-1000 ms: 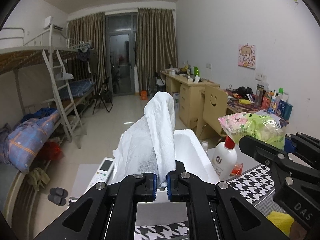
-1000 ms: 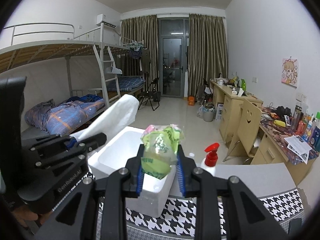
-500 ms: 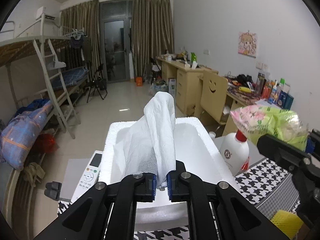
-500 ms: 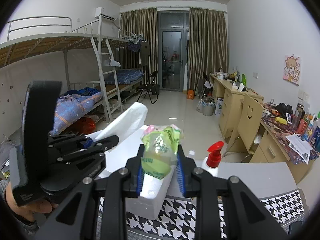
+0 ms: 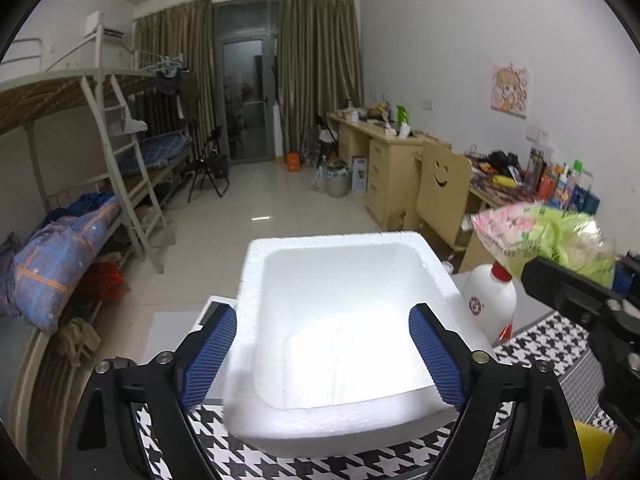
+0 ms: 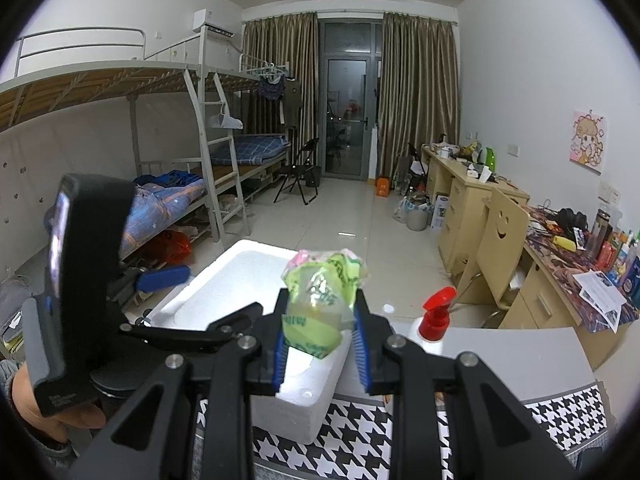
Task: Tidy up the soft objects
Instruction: 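Drop the white towel into the foam box while the right tool drops the green package in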
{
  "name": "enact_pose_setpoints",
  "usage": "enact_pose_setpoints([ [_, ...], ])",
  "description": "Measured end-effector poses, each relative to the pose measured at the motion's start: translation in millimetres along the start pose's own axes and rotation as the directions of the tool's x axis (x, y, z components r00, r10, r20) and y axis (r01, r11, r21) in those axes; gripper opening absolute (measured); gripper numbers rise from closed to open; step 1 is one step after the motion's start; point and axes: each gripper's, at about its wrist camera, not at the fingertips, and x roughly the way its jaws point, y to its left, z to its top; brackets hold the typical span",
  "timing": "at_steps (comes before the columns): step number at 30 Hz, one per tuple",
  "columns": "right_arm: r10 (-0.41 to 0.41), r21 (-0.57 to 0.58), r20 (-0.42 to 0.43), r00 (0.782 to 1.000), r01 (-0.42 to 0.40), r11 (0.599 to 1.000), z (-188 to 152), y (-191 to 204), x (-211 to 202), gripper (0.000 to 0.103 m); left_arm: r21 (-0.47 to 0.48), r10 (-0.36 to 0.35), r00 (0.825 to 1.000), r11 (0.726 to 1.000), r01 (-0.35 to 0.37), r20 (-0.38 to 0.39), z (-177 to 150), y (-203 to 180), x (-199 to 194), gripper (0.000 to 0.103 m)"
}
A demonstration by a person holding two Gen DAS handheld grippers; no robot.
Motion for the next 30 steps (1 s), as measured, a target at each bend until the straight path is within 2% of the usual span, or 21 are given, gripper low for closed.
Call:
enact_pose_setpoints([
  [9,0.028,-0.005,-0.021,0.999,-0.029,1.0,1,2,14,0.032,-0.053,0.057,0.996,0.997,-0.054,0.071,-1,16,-24,0.102],
  [17,0.054,-0.014,-0.037,0.998,-0.054,0.998,1,12,29,0.032,-0.073,0.137,0.985,0.989,-0.13,0.106,-9,35,-44,0.102],
  [26,0.075,-0.02,-0.071,0.995,-0.077,0.997,2,20,50,0.033,-0.113,0.166,0.98,0.982,-0.154,0.11,-16,57,-52,0.102],
  [27,0.082,-0.02,-0.076,0.994,-0.083,0.996,2,19,53,0.033,-0.115,0.169,0.979,0.981,-0.156,0.11,-17,58,-52,0.102],
  [30,0.1,-0.007,-0.096,0.99,-0.101,0.995,1,17,60,0.053,-0.118,0.169,0.98,0.981,-0.157,0.107,-19,61,-52,0.102],
])
